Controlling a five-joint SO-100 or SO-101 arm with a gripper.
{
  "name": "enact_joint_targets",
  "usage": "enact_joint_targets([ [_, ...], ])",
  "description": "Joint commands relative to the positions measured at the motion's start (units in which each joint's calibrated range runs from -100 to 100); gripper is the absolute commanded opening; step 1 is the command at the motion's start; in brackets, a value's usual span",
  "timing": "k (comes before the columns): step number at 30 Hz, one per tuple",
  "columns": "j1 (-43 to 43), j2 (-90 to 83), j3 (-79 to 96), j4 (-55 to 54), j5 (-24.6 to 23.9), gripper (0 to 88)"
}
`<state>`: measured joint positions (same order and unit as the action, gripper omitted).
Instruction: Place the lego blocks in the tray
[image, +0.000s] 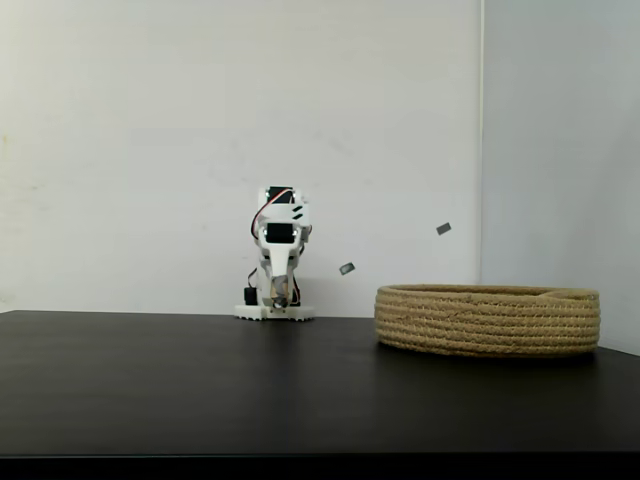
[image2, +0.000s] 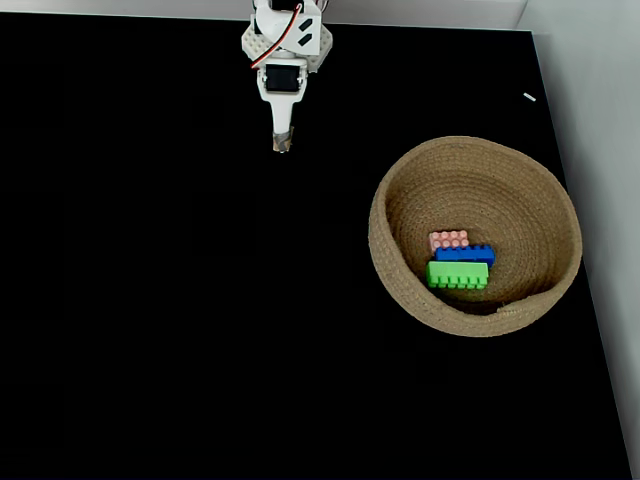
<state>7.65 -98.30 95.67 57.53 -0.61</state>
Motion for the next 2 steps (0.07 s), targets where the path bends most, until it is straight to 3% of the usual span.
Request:
enact_joint_targets([
  [1, 0.18, -0.41, 0.14, 0.15, -0.29, 0.1],
  [2, 0.18, -0.41, 0.14, 0.15, -0.29, 0.1],
])
